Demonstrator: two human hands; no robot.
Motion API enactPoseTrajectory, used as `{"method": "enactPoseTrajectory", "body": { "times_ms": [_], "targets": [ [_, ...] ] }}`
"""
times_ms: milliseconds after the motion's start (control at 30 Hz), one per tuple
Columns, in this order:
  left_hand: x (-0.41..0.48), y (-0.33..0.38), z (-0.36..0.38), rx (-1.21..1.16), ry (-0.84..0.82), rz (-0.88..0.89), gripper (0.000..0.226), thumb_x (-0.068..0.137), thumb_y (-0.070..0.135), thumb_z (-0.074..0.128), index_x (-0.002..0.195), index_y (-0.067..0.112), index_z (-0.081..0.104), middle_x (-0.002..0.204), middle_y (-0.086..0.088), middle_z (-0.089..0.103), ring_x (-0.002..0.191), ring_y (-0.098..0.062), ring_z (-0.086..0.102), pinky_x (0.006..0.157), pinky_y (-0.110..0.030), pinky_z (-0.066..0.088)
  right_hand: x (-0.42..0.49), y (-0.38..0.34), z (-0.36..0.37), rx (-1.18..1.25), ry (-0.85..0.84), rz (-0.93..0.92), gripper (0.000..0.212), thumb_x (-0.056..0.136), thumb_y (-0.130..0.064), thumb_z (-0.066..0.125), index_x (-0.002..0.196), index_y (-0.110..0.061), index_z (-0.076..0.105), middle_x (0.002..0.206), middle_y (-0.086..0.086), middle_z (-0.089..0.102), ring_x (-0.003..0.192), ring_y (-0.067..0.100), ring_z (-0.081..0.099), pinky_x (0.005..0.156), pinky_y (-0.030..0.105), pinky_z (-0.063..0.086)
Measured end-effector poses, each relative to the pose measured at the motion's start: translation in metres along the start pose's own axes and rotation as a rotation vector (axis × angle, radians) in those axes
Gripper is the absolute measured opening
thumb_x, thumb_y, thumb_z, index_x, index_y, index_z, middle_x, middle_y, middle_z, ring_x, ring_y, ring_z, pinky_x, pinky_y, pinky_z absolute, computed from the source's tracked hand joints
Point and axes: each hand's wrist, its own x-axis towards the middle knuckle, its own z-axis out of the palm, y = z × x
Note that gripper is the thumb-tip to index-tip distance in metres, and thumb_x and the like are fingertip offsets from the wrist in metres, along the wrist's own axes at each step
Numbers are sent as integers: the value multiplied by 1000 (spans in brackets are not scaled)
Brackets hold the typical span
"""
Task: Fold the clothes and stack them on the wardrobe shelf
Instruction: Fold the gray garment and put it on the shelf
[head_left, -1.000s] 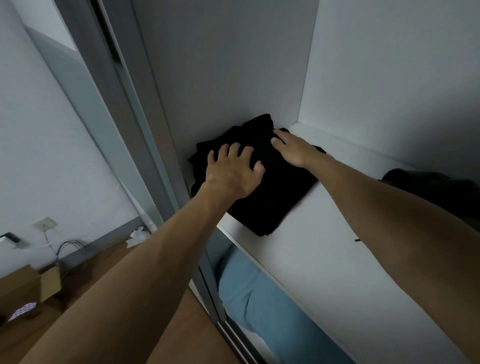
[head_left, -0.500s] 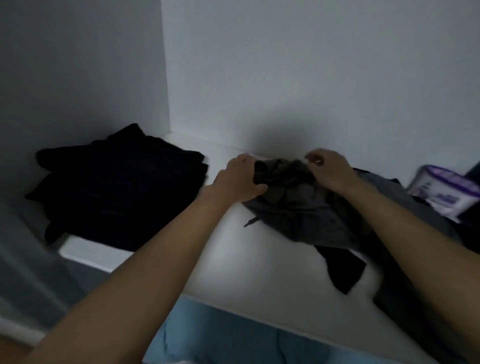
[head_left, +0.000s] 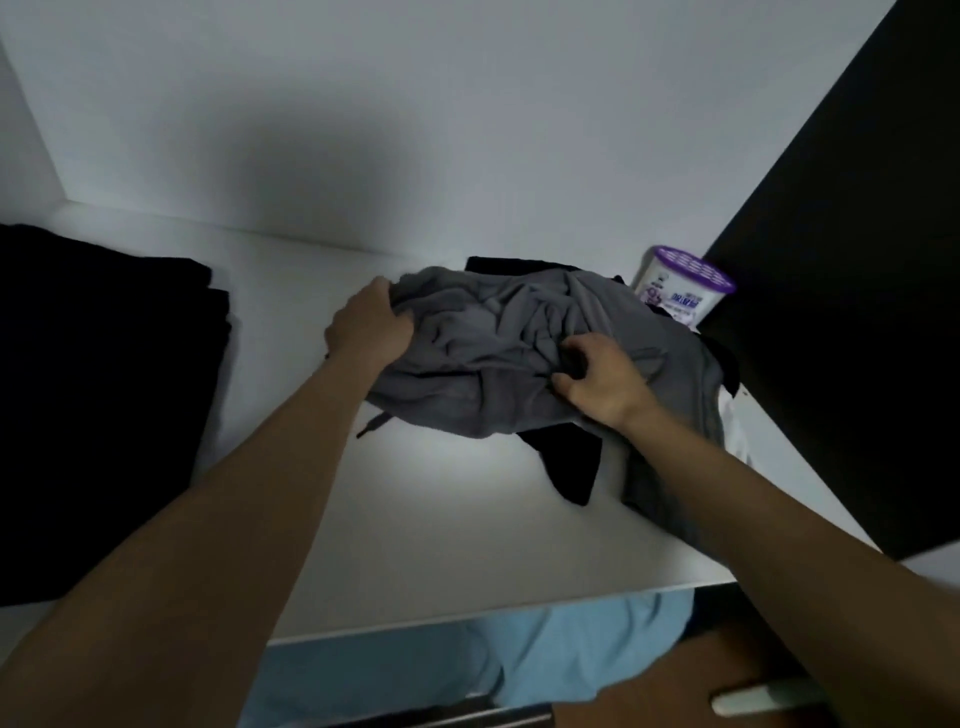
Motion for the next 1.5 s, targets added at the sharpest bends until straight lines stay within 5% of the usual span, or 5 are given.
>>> {"method": "enactPoseTrajectory", "body": {
  "times_ms": [267, 633, 1100, 1300, 1500],
  "targets": [
    [-111, 31, -62, -835, -140, 57, 38, 83, 26, 65, 120, 19, 69, 115, -5, 72, 107, -21, 67, 98, -38, 53, -22, 40, -23, -35, 64, 492, 109, 73, -57, 78, 154, -17, 17, 159, 16, 26, 145, 39, 28, 115, 61, 25],
    [-266, 44, -35, -794, -327, -182, 39, 86, 49, 69, 110, 18, 74, 114, -6, 74, 104, -19, 71, 100, -36, 51, -110, 30, -73, 682, 472, -100, 40, 82, -5, 67, 121, -13, 59, 115, 5, 63, 108, 20, 60, 93, 18, 46],
    [-444, 129, 70, -953, -412, -465, 31, 83, 42, 66, 89, 17, 82, 105, -15, 75, 96, -29, 72, 79, -33, 58, -389, 108, -79, 829, -245, -348, 45, 88, -56, 65, 129, -39, 58, 127, -20, 61, 117, -3, 57, 97, 20, 47],
    [-512, 113, 88, -1201, -227, -443, 71, 107, 25, 31, 53, 20, 76, 61, -1, 72, 58, -6, 70, 54, -18, 54, -439, 138, -47, 1329, -285, -8, 40, 92, -55, 57, 127, -37, 62, 134, -5, 64, 129, 17, 56, 112, 35, 40],
    [-551, 76, 63, -939, -47, -391, 38, 109, 18, 26, 84, 23, 55, 58, 18, 68, 51, 6, 64, 47, -13, 49, -504, 146, -1, 1472, -647, 570, 58, 82, -74, 53, 96, -26, 81, 104, 4, 77, 86, 18, 75, 63, 27, 60]
  ]
}}
